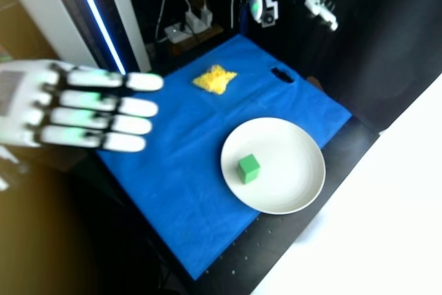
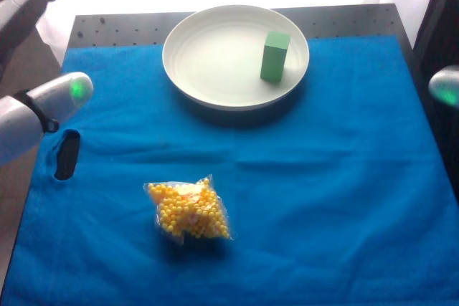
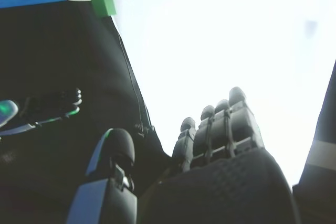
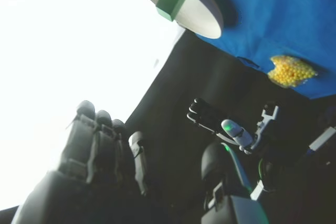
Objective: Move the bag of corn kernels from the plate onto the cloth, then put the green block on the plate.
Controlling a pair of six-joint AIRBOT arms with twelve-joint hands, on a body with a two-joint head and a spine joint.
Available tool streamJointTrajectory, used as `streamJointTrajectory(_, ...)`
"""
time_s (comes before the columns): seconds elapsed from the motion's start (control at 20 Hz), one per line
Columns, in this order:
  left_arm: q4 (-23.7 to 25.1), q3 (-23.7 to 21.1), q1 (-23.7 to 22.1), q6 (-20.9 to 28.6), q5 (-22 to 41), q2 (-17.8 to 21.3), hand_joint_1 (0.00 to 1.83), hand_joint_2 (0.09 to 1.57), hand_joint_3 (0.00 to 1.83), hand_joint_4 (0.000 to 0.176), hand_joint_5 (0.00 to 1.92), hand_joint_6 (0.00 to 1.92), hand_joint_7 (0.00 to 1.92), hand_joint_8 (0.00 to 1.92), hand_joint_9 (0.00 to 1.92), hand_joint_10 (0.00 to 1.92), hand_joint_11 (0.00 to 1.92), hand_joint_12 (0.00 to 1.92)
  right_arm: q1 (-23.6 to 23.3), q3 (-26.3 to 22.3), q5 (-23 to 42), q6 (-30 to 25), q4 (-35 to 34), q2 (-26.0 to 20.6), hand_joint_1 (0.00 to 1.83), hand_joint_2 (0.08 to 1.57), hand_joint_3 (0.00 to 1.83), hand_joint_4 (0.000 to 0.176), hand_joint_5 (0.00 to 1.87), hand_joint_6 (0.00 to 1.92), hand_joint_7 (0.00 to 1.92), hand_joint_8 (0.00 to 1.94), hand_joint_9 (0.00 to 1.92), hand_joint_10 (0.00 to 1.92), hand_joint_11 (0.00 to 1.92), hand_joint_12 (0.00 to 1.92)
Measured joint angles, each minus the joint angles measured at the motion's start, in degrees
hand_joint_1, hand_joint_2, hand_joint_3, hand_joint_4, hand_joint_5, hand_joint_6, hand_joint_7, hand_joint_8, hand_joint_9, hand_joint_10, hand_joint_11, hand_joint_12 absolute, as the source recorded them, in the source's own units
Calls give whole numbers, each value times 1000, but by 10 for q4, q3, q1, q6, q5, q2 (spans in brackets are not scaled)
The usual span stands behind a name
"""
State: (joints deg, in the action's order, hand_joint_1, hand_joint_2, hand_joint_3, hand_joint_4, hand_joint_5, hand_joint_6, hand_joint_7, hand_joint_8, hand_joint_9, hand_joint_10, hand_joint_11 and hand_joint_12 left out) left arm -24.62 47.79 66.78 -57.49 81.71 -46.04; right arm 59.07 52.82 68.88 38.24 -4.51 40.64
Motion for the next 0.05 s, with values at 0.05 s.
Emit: streamJointTrajectory(0.05, 4, 0, 0, 0, 6, 2, 226, 1238, 0, 149, 0, 0, 0, 0, 0, 0, 0, 0, 6, 0, 16, 0, -8, 0, 457, 1254, 4, 66, 0, 0, 0, 0, 0, 0, 0, 0)
